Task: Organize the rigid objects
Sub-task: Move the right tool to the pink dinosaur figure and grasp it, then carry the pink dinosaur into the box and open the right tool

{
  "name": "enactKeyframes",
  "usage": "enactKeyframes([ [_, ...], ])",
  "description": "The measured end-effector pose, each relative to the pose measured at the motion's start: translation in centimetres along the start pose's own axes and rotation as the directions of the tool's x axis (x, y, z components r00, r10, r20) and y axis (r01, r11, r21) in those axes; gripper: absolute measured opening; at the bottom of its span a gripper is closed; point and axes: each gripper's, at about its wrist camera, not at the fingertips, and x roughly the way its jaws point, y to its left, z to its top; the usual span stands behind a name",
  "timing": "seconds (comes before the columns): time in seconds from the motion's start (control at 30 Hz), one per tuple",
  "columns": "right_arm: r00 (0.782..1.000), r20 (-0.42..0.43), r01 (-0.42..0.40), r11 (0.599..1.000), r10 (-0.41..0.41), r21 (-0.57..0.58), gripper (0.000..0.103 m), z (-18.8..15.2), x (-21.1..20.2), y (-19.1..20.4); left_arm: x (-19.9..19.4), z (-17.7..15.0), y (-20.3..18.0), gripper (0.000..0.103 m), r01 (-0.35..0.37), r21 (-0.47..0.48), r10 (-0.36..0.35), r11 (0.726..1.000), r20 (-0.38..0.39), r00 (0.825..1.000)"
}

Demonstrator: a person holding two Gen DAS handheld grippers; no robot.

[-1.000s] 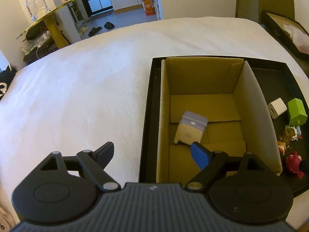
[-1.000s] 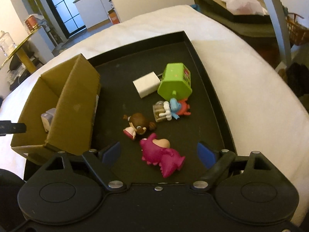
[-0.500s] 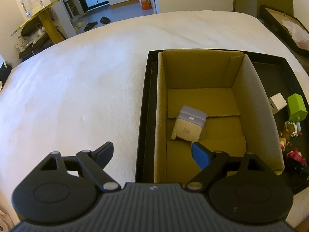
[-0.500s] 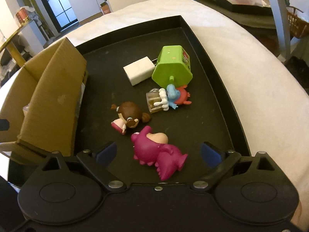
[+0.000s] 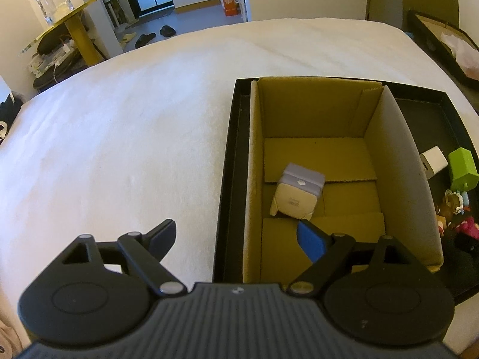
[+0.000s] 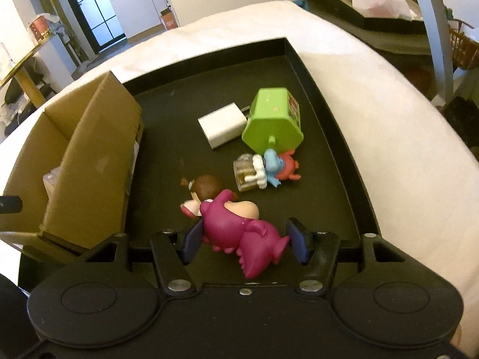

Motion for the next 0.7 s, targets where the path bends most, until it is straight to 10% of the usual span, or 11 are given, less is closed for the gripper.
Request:
enactKeyframes([
  [0.43, 0.997, 0.077, -0.003, 0.998, 0.007, -0.056, 0.058, 2.7, -2.3, 2.4, -0.2, -0.2, 0.3, 0.083, 0.022, -0.01, -0.022, 1.0, 0.018, 1.0],
  [0.7, 0.991, 0.129, -0.008, 0.994, 0.022, -0.113, 0.058, 4.5, -3.8, 4.5, 0.3, -0.2, 0.5, 0.045, 0.063, -0.018, -0.063, 0.998, -0.002, 0.998],
])
